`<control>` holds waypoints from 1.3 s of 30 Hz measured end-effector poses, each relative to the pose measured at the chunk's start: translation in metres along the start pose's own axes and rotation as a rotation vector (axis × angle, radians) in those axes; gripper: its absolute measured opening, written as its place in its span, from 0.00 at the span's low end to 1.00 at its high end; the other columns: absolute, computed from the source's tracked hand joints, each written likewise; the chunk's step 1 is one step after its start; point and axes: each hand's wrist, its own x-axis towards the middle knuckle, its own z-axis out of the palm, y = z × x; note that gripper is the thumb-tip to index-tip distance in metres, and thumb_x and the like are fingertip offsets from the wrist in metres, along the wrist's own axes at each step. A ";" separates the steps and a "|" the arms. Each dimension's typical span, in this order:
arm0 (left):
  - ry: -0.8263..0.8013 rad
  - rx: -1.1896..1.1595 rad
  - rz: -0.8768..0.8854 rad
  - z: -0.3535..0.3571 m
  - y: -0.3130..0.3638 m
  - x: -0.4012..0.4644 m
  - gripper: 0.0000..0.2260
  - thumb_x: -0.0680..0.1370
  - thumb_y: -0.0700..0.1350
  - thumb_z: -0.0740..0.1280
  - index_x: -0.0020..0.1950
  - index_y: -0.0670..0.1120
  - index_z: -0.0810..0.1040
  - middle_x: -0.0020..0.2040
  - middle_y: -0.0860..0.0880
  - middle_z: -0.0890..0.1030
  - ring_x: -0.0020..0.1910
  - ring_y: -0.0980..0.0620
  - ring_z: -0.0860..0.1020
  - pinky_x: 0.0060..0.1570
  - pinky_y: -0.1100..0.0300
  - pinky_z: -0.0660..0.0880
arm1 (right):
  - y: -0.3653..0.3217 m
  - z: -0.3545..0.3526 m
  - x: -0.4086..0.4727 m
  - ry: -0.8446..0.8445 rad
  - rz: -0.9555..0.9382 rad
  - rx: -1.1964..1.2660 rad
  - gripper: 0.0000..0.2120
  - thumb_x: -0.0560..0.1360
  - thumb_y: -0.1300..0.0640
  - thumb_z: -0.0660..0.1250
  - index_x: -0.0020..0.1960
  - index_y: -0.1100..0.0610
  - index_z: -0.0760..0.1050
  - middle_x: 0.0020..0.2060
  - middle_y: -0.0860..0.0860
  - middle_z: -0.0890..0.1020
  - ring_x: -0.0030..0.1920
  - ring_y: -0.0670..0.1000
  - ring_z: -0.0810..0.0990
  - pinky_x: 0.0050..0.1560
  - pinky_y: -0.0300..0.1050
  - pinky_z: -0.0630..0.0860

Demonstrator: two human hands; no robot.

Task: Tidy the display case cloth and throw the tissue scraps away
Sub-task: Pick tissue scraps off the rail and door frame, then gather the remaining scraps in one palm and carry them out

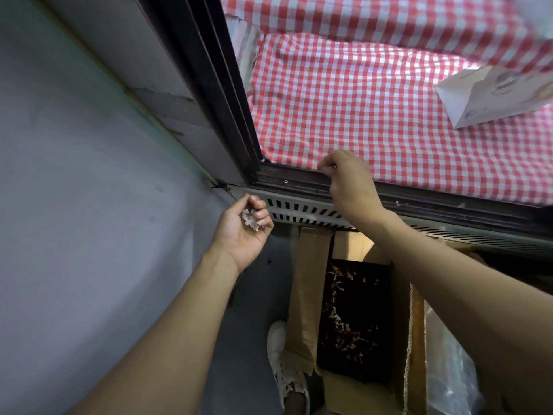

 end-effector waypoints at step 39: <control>-0.152 0.282 -0.220 0.245 -0.215 -0.090 0.07 0.80 0.40 0.62 0.42 0.43 0.74 0.37 0.48 0.74 0.34 0.54 0.72 0.39 0.64 0.71 | 0.086 -0.296 -0.155 0.954 0.654 0.549 0.06 0.80 0.52 0.66 0.56 0.50 0.72 0.55 0.50 0.79 0.53 0.47 0.80 0.53 0.44 0.79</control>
